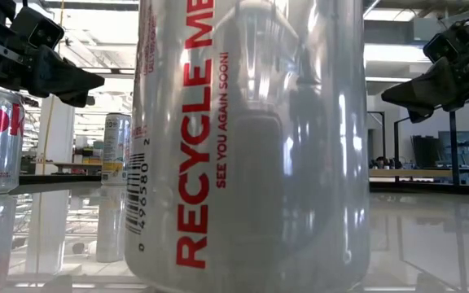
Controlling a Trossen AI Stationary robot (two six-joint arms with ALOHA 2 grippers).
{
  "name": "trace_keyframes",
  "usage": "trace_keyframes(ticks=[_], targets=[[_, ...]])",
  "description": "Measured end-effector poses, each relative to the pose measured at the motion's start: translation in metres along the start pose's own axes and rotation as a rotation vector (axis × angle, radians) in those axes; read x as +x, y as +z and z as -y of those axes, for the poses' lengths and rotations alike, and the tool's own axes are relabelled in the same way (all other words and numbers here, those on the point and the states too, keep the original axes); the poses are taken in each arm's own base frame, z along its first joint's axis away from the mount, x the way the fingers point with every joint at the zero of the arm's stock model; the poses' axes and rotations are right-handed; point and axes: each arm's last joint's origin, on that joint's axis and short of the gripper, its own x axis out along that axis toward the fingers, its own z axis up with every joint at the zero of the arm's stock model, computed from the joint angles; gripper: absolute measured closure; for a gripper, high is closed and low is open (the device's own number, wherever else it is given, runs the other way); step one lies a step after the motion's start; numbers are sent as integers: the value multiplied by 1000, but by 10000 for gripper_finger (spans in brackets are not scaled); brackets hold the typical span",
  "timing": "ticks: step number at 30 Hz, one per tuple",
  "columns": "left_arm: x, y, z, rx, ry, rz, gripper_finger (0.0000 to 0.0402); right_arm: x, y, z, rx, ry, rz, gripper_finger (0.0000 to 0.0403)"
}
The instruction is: Place canned beverage on shelf
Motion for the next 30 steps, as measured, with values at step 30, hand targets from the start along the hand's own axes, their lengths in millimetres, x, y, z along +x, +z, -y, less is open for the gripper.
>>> trace_keyframes(ticks=[30], targets=[[0, 1, -1, -413, 27, 14, 401, 0, 7, 1, 172, -3, 69, 336]])
